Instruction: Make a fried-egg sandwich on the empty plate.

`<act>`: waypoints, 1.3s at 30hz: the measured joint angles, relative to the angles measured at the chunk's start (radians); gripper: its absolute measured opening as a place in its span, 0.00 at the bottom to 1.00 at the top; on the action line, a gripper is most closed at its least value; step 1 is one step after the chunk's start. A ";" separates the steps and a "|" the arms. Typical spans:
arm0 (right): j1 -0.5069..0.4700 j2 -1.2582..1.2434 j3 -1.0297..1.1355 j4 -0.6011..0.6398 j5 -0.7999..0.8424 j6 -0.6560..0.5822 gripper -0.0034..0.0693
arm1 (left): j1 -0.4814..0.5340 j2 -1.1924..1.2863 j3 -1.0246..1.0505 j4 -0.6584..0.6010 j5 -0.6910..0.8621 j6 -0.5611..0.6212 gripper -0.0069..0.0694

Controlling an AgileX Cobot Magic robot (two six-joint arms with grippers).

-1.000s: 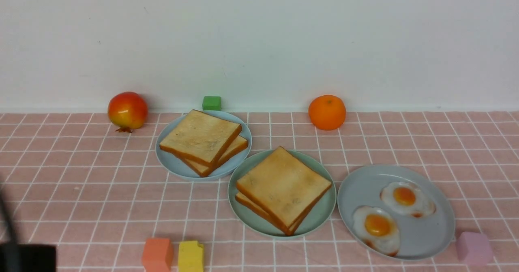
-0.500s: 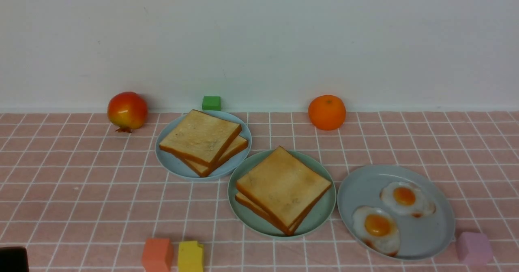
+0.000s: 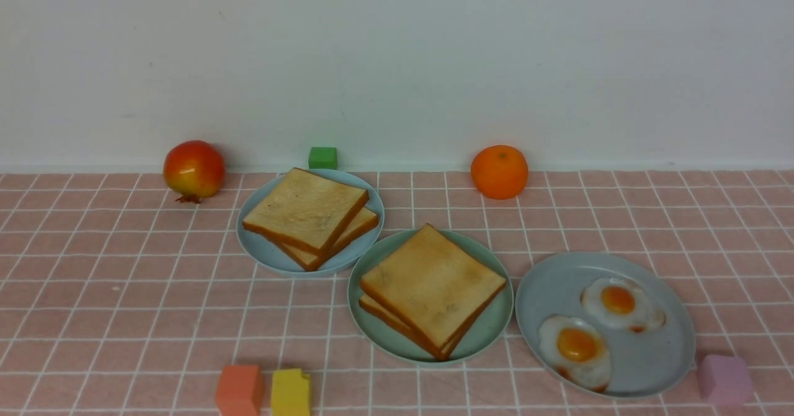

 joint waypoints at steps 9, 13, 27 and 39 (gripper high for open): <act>0.000 0.000 0.000 -0.001 0.000 0.000 0.07 | 0.183 -0.247 0.315 -0.057 -0.187 0.130 0.11; 0.000 0.000 0.000 -0.001 0.000 0.000 0.07 | 0.241 -0.348 0.491 -0.118 -0.335 0.211 0.11; 0.000 0.000 0.000 -0.001 -0.001 0.000 0.08 | 0.306 -0.377 0.648 -0.194 -0.294 0.269 0.11; 0.000 0.000 0.000 -0.001 -0.001 0.000 0.10 | 0.322 -0.377 0.647 -0.195 -0.290 0.272 0.12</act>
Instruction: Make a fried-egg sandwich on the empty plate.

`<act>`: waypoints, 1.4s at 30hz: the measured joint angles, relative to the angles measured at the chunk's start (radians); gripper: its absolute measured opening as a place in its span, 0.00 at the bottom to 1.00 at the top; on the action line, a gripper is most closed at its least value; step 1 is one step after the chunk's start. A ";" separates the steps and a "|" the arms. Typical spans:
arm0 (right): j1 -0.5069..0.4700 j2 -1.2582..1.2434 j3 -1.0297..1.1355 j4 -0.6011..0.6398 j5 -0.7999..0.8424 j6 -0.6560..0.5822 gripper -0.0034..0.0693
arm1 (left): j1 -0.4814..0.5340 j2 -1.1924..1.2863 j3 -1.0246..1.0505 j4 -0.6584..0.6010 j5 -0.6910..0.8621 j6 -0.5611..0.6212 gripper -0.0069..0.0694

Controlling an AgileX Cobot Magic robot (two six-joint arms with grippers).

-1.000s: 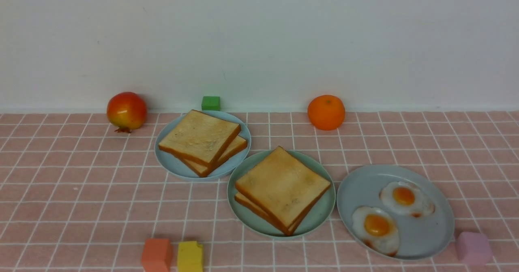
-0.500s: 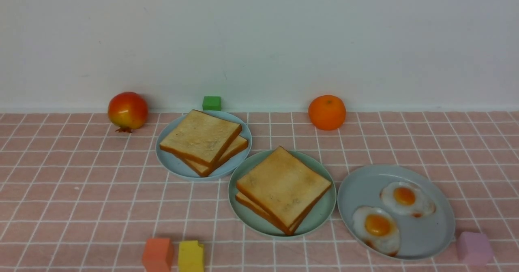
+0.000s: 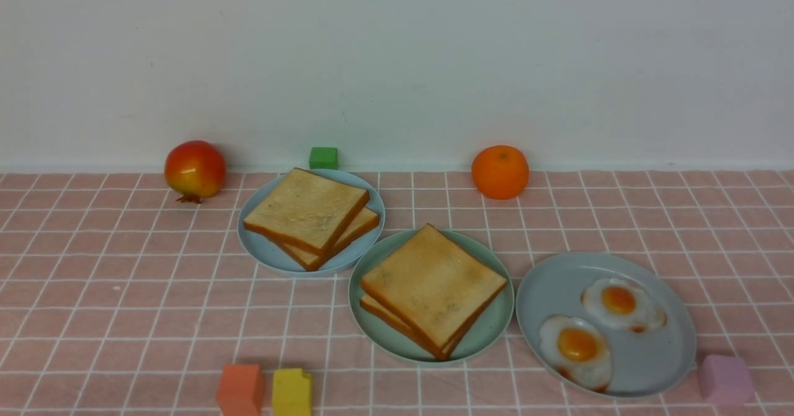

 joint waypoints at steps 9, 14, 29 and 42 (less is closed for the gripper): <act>0.000 0.000 0.000 0.000 0.000 0.000 0.12 | 0.000 0.000 0.000 0.000 0.000 0.000 0.12; 0.000 0.000 0.000 0.000 0.000 0.000 0.13 | 0.000 0.000 0.000 0.000 0.000 0.000 0.12; -0.316 0.001 0.170 0.085 -0.059 -0.081 0.16 | 0.000 0.000 0.000 0.000 0.000 0.000 0.13; -0.506 -0.029 0.456 0.246 -0.151 -0.324 0.17 | 0.000 0.000 0.000 0.000 0.000 0.001 0.15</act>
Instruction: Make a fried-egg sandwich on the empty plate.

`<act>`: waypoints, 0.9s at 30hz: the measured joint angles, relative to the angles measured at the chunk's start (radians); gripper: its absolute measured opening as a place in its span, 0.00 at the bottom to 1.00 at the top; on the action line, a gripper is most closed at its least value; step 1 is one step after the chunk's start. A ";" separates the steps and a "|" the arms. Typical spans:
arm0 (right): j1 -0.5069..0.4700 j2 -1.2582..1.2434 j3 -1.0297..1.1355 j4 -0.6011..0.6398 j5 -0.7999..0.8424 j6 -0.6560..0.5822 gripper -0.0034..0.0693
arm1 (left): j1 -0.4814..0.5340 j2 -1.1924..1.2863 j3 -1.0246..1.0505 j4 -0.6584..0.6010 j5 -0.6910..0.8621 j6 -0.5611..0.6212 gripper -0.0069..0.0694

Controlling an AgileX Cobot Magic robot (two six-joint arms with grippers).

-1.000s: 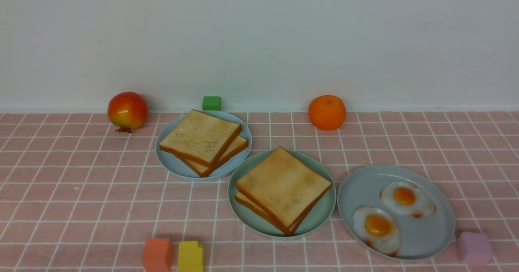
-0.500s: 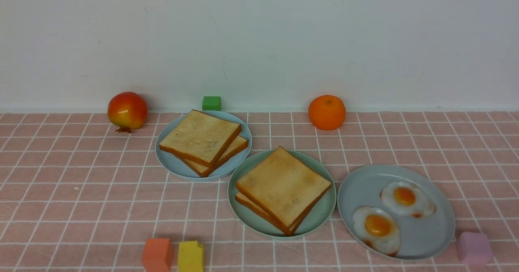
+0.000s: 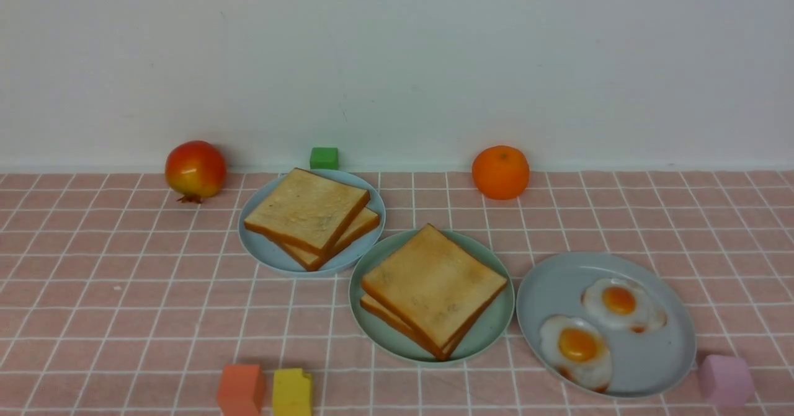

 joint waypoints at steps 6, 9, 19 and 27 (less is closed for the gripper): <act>0.000 0.000 -0.002 0.012 0.006 0.021 0.18 | 0.000 0.000 0.000 0.000 0.000 0.000 0.16; 0.000 0.000 -0.002 0.000 0.007 0.080 0.19 | 0.000 0.000 0.000 0.000 0.000 0.000 0.17; -0.001 0.000 -0.002 -0.023 0.008 0.097 0.20 | 0.000 0.000 0.000 0.000 0.000 0.000 0.18; -0.001 0.000 -0.002 -0.023 0.008 0.097 0.21 | 0.000 0.000 0.000 0.000 0.000 0.000 0.18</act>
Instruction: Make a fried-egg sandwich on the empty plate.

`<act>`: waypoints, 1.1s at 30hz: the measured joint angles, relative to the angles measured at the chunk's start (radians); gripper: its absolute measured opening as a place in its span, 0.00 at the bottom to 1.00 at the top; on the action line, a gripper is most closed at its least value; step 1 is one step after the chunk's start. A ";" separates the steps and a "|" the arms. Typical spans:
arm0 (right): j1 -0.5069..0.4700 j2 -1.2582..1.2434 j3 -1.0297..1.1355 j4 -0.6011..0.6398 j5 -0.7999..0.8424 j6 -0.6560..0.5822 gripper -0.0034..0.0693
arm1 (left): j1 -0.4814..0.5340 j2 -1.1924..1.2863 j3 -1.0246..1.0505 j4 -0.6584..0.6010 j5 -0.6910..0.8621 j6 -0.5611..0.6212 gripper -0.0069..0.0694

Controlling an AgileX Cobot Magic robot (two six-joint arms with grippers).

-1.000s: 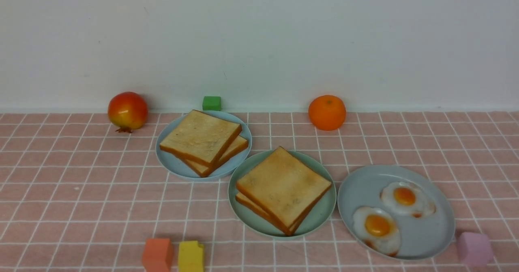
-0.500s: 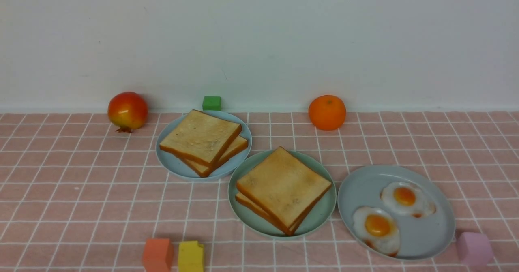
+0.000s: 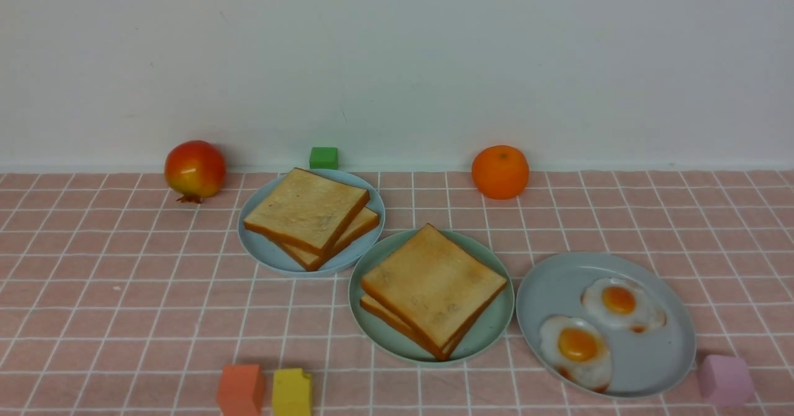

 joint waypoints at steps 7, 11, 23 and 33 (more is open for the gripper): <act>0.000 0.000 0.000 -0.002 0.001 0.000 0.22 | 0.000 0.000 0.000 0.000 0.000 0.000 0.19; 0.000 0.000 0.000 -0.002 0.002 0.000 0.22 | 0.000 0.000 0.000 0.000 0.000 0.000 0.19; 0.000 0.000 -0.001 -0.002 0.004 0.000 0.25 | 0.000 0.000 0.000 0.000 0.000 0.000 0.21; 0.000 0.000 -0.001 -0.002 0.004 -0.001 0.27 | 0.000 0.000 0.000 0.000 0.000 0.000 0.21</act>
